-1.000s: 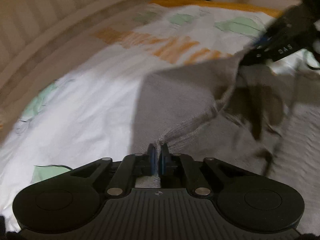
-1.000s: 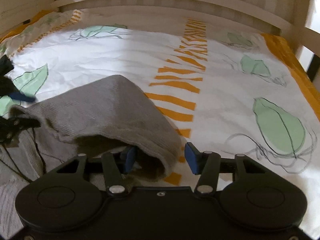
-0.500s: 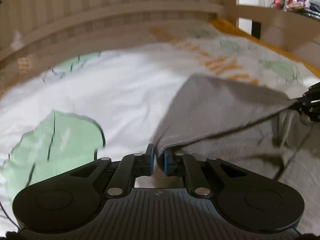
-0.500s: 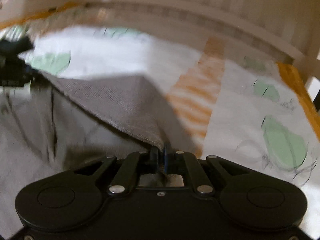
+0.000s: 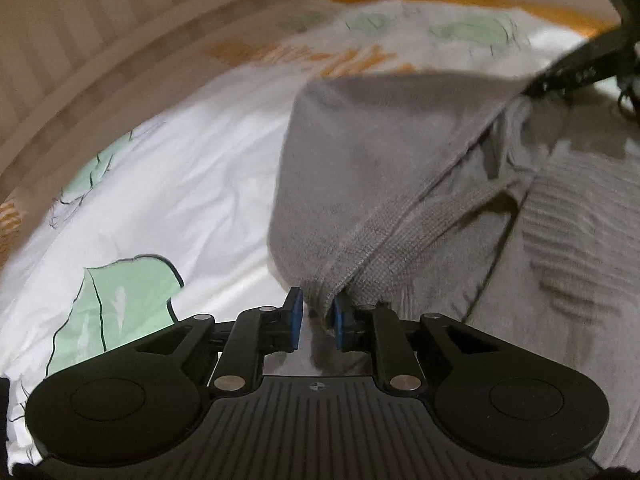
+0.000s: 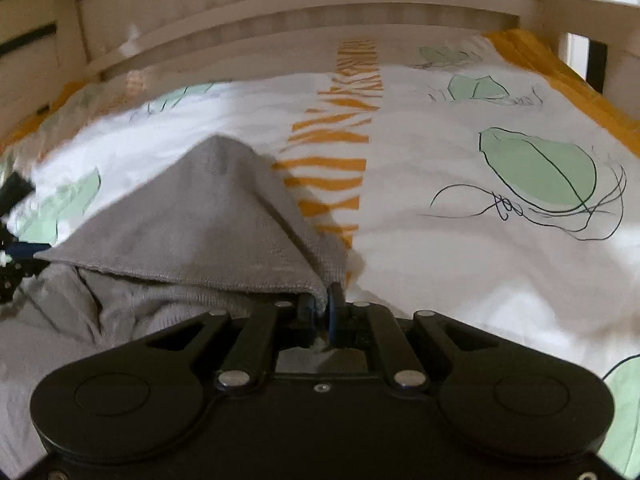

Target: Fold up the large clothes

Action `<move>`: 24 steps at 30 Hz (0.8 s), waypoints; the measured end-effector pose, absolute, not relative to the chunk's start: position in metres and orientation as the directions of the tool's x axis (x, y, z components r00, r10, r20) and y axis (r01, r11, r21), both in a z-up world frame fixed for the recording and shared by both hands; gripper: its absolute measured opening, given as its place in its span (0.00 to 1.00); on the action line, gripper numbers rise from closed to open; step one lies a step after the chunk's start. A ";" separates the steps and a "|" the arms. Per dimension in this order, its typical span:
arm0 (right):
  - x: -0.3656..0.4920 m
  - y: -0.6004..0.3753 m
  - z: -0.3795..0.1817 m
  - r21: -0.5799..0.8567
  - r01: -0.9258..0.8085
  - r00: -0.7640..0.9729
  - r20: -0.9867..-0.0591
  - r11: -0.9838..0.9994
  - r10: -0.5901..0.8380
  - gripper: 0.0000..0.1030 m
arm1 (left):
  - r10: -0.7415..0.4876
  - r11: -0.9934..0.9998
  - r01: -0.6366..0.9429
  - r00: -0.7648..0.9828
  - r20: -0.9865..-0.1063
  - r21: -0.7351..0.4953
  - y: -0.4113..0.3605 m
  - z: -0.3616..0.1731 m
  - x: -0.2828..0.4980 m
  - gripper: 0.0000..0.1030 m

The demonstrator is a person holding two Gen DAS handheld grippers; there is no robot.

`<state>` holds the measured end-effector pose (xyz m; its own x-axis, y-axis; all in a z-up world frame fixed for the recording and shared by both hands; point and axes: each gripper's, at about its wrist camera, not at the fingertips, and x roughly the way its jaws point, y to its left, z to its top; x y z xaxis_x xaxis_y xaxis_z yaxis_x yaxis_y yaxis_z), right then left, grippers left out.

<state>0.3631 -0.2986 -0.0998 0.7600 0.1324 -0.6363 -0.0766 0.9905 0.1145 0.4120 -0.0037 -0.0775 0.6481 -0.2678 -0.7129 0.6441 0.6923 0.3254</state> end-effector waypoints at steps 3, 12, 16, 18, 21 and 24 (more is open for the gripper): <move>0.356 -0.293 -0.095 0.075 -0.126 0.747 -0.649 0.989 0.145 0.26 | -0.281 0.684 0.659 0.635 -0.719 0.314 0.001 -0.064 0.414 0.24; 0.330 -0.311 -0.059 0.151 -0.208 0.741 -0.621 0.966 0.256 0.63 | -0.447 0.813 0.581 0.667 -0.596 0.041 0.045 0.011 0.421 0.64; 0.345 -0.309 -0.050 0.247 -0.173 0.779 -0.558 0.953 0.286 0.60 | -0.440 0.867 0.491 0.672 -0.596 -0.087 0.027 0.004 0.444 0.65; 0.360 -0.299 -0.051 0.235 -0.149 0.788 -0.558 0.960 0.259 0.36 | -0.423 0.880 0.463 0.667 -0.613 -0.104 0.011 -0.012 0.455 0.65; 0.379 -0.288 -0.061 0.249 -0.107 0.789 -0.567 0.962 0.235 0.31 | -0.397 0.898 0.419 0.632 -0.666 -0.138 -0.002 -0.042 0.470 0.65; 0.388 -0.284 -0.078 0.217 -0.072 0.774 -0.603 0.973 0.192 0.25 | -0.321 0.917 0.387 0.581 -0.748 -0.093 -0.003 -0.077 0.479 0.67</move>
<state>0.3880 -0.2841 -0.0782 0.7740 0.1922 -0.6033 -0.0724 0.9734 0.2172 0.4793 -0.0029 -0.0769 0.5810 -0.3211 -0.7479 0.3873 0.9173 -0.0930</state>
